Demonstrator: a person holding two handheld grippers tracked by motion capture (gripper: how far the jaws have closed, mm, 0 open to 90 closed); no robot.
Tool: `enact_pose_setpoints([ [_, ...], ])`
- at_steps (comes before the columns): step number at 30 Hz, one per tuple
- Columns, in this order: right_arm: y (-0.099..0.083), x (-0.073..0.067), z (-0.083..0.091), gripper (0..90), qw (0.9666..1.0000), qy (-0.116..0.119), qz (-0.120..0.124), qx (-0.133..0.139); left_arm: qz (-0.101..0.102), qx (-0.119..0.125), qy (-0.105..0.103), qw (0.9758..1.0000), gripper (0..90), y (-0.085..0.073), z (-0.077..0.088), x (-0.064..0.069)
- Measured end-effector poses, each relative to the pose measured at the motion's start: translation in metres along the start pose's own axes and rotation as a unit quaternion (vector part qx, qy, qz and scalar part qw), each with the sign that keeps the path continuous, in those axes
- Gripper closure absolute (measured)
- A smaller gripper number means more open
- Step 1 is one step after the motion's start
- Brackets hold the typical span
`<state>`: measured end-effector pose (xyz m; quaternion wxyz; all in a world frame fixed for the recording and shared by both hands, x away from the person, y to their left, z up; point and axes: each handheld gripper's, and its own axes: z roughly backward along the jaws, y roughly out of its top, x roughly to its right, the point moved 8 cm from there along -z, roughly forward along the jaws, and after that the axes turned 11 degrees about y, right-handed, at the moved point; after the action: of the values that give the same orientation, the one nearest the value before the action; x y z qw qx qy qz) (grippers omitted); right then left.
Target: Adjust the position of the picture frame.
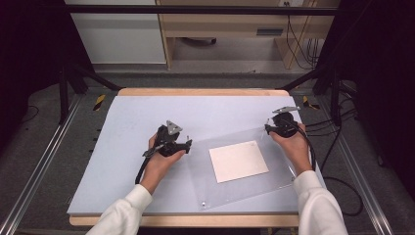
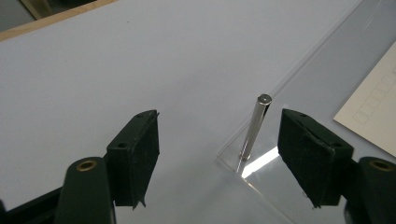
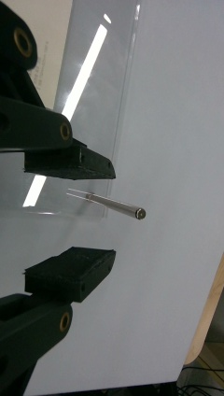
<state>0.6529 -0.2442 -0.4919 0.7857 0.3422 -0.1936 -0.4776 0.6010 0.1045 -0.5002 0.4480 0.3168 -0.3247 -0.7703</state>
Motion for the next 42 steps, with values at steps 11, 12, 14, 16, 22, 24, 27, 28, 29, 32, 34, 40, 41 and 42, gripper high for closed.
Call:
enact_pose_setpoints([
  [11,-0.001,-0.003,-0.021,63.5,0.9998,0.014,-0.011,0.006,0.012,0.012,-0.006,0.9998,34.2,0.002,-0.002,0.007],
  [12,-0.001,-0.003,-0.021,63.5,0.9998,0.014,-0.011,0.006,0.012,0.012,-0.006,0.9998,34.5,0.002,-0.002,0.007],
  [14,-0.003,-0.001,-0.027,67.7,0.9997,0.014,-0.02,0.004,0.015,0.012,-0.009,0.9998,35.0,0.001,-0.002,0.01],
  [16,-0.003,-0.001,-0.029,70.4,0.9996,0.018,-0.021,0.005,0.015,0.011,-0.01,0.9998,35.3,0.001,-0.001,0.01],
  [22,-0.004,0.001,-0.034,76.4,0.9992,0.024,-0.03,0.008,0.019,0.01,-0.01,0.9997,38.2,-0.001,-0.002,0.013],
  [24,-0.004,0.002,-0.034,77.3,0.9991,0.027,-0.031,0.007,0.017,0.008,-0.011,0.9998,39.0,-0.003,-0.002,0.014],
  [27,-0.005,0.004,-0.037,79.0,0.9992,0.026,-0.03,0.0,0.016,0.009,-0.013,0.9997,40.7,-0.005,-0.003,0.016],
  [28,-0.005,0.004,-0.038,79.1,0.9992,0.029,-0.029,0.001,0.019,0.01,-0.013,0.9997,41.1,-0.006,-0.003,0.016],
  [29,-0.005,0.004,-0.039,79.9,0.9992,0.028,-0.026,0.003,0.021,0.011,-0.013,0.9996,41.8,-0.006,-0.003,0.017],
  [32,-0.005,0.006,-0.04,84.3,0.9993,0.025,-0.03,0.002,0.027,0.012,-0.015,0.9995,45.5,-0.008,-0.003,0.018],
  [34,-0.005,0.006,-0.04,84.9,0.9992,0.027,-0.029,0.003,0.03,0.011,-0.015,0.9994,48.3,-0.01,-0.004,0.019],
  [40,-0.005,0.006,-0.04,85.1,0.9991,0.026,-0.033,0.006,0.026,0.011,-0.012,0.9995,60.1,-0.01,-0.011,0.021],
  [41,-0.005,0.006,-0.04,85.1,0.9991,0.026,-0.034,0.007,0.026,0.011,-0.012,0.9995,63.1,-0.01,-0.011,0.021],
  [42,-0.005,0.006,-0.04,85.1,0.999,0.026,-0.034,0.007,0.03,0.004,-0.012,0.9995,65.1,-0.012,-0.013,0.022],
])
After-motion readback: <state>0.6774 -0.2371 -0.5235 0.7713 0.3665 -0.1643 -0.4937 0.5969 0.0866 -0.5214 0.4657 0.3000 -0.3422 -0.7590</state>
